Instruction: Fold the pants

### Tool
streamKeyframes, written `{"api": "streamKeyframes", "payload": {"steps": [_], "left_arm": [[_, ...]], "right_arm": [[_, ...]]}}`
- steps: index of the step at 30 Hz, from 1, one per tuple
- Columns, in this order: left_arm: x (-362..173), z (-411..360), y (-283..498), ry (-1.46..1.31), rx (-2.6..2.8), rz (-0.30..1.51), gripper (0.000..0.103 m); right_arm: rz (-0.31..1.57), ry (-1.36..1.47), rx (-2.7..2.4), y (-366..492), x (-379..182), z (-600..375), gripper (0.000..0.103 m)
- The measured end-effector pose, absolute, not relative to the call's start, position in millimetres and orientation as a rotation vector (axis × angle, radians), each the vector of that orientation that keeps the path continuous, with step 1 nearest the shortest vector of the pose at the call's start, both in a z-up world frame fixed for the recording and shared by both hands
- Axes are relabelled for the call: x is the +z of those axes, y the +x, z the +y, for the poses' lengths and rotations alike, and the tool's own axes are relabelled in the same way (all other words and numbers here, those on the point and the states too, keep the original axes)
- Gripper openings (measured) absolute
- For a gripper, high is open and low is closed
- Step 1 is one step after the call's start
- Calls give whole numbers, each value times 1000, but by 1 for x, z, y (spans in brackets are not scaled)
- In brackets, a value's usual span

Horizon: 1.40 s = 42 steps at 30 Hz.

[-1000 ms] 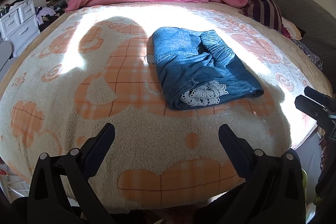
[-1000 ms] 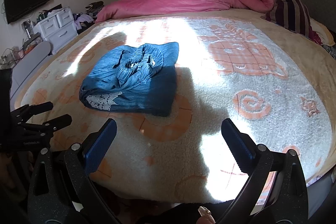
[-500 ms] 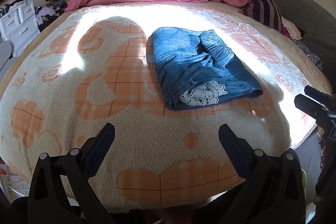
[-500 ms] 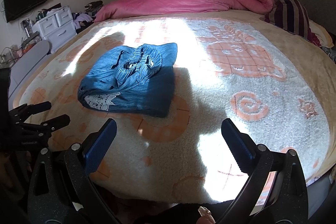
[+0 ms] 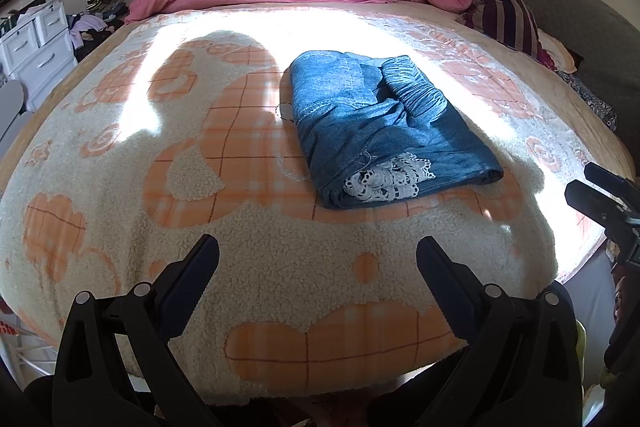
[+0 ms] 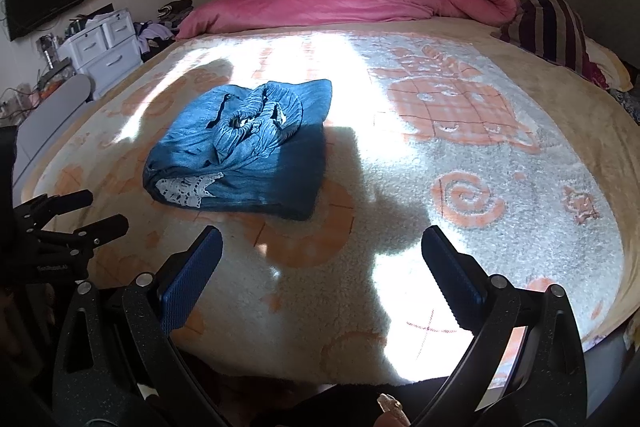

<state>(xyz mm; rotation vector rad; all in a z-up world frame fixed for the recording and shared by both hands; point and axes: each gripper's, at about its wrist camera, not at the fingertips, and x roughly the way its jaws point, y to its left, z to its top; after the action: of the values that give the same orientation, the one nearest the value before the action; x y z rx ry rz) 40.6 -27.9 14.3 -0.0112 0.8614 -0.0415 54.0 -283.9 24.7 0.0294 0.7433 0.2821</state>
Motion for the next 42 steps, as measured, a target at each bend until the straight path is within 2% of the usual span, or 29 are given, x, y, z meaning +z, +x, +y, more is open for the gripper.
{"api": "streamKeyframes", "payload": {"steps": [30, 37, 42], "left_arm": [[12, -31, 43, 28, 2, 885, 99], [-1, -30, 51, 40, 48, 966, 99], [25, -6, 57, 31, 62, 880, 99]], "right_arm": [[747, 17, 257, 54, 25, -286, 94], [762, 30, 240, 58, 22, -293, 94], [782, 35, 187, 70, 14, -313, 94]]}}
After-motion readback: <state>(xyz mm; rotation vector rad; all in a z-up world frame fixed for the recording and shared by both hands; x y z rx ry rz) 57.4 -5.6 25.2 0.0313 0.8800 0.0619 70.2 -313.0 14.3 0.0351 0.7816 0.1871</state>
